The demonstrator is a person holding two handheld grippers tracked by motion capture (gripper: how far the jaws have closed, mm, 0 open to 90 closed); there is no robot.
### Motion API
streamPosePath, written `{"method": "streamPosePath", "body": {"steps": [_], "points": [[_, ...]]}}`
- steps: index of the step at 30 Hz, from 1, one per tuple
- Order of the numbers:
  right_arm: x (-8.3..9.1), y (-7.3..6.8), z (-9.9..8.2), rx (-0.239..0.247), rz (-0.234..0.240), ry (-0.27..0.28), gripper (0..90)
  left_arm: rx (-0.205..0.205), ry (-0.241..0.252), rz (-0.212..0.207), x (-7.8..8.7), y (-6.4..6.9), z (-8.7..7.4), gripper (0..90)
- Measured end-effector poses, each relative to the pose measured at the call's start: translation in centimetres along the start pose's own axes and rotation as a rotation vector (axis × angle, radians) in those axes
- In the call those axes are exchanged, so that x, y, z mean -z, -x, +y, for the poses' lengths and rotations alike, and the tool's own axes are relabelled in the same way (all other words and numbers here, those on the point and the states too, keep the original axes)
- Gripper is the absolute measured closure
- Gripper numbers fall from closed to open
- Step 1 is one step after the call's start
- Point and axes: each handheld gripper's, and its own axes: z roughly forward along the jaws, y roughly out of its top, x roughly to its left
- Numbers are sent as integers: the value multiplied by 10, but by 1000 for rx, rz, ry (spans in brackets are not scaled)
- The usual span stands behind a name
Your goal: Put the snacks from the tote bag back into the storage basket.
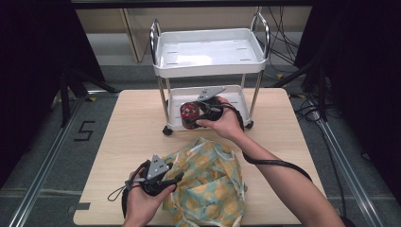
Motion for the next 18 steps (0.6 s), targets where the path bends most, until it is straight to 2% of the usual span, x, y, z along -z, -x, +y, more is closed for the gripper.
{"method": "streamPosePath", "body": {"steps": [1, 2, 3, 5, 6, 9, 11, 14, 15, 17, 18], "points": [[0, 0, 0, 7, -4, 5, 263, 4, 4, 1, 0, 0, 0, 484], [0, -1, 0, -12, -3, -6, 263, 3, 3, 1, 0, 0, 0, 485], [0, -1, 1, 5, -8, -8, 263, 2, 2, 4, 0, 0, 0, 485], [-2, -1, 1, 1, 6, -4, 262, 3, 1, 1, 0, 0, 0, 484], [-1, -1, 2, -6, -4, -9, 262, 3, 1, 2, 0, 0, 0, 485], [-3, 0, 2, 23, -12, -1, 263, 8, 9, 8, 0, 1, 0, 484], [-4, 0, 3, 2, -6, -7, 262, 8, 7, 8, 0, 1, 0, 484], [-5, 1, 3, 21, -17, 7, 262, 1, 1, 6, 0, 0, 0, 484], [-5, 1, 3, 5, -6, -8, 263, 1, 0, 6, 0, 0, 0, 484], [-6, 2, 4, 16, -17, -2, 262, -8, -4, 11, 0, -1, 0, 484], [-6, 2, 4, 14, -17, 5, 263, 9, 10, 5, 0, 0, 0, 484]]}}
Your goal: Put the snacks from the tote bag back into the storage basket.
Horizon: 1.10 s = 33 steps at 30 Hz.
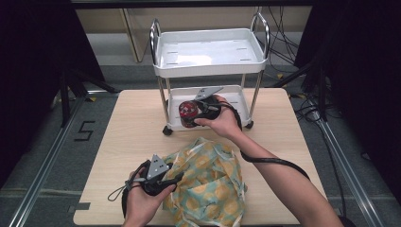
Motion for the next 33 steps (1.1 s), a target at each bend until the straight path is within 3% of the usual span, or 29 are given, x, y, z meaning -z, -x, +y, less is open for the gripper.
{"method": "streamPosePath", "body": {"steps": [5, 7, 8, 18, 20, 23, 24, 33], "points": [[-1, 1, 2, -4, -4, -9, 263, -22, -20, 11, 1, -1, 0, 484], [-3, 2, 3, 7, -6, 2, 262, -16, -14, 2, 1, -1, 0, 484], [-3, 1, 3, -6, 4, -12, 262, 6, -12, 2, 1, 1, 0, 484], [-8, 3, 4, 8, -6, -10, 263, 4, -13, 6, 1, 0, 0, 484], [-9, 2, 4, -11, 8, -23, 262, 5, -13, 7, 1, 0, -1, 484], [-10, 3, 3, 7, -4, -16, 263, 24, 2, -3, 0, 1, -1, 484], [-11, 4, 3, 7, -3, -17, 262, 1, 3, 0, 0, 0, 0, 484], [-13, 7, 3, 7, -1, -20, 262, -13, -15, -2, 1, -2, 0, 485]]}}
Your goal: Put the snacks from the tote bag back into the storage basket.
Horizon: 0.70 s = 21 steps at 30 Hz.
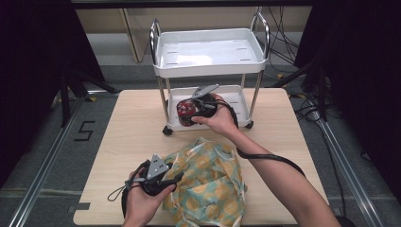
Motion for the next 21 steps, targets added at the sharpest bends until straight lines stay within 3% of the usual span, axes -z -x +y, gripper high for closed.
{"method": "streamPosePath", "body": {"steps": [13, 14, 18, 21], "points": [[-5, 4, 1, -3, -4, 1, 263, -1, -2, 8, 1, -1, -1, 484], [-5, 4, 2, -1, -1, -2, 263, 32, 1, 3, 0, 1, -1, 484], [-6, 4, 3, -9, -10, -3, 263, 25, -1, 0, -1, 1, -1, 484], [-7, 5, 4, -26, 13, -12, 263, 32, 1, 7, 0, 1, -1, 484]]}}
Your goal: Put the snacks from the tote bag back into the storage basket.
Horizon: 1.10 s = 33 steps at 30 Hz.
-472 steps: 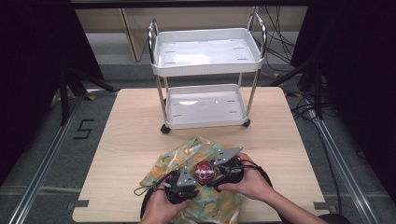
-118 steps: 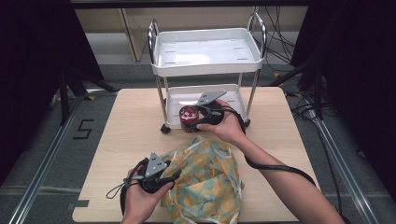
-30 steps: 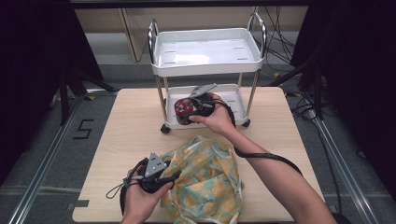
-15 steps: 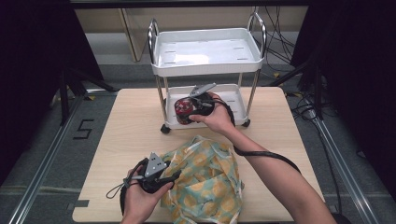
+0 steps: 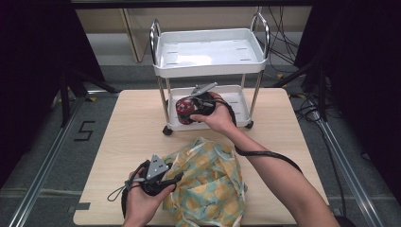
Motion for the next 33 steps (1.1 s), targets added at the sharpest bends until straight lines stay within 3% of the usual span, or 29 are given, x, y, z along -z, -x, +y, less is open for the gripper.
{"method": "streamPosePath", "body": {"steps": [14, 17, 20, 22, 27, 29, 31, 33], "points": [[-8, 2, -1, -11, 9, 7, 262, 3, 6, -6, -1, 0, -1, 484], [-9, 2, -1, -15, 2, 6, 262, -22, 9, -6, -1, -2, 0, 484], [-9, 2, 0, -18, -11, -7, 262, -21, 3, -4, 0, -2, 0, 484], [-11, 3, 0, -15, 10, 3, 262, -19, 8, -6, -1, -2, 0, 484], [-14, 4, 0, -17, 4, 5, 262, -19, 0, -4, 0, -2, 0, 484], [-16, 6, 0, 0, -28, -5, 262, -19, 3, -4, 0, -2, 0, 484], [-17, 6, 0, 5, -17, 1, 262, -18, 3, -4, 0, -2, 0, 484], [-17, 5, 1, -19, 5, 6, 262, -17, 1, -4, 0, -2, 0, 484]]}}
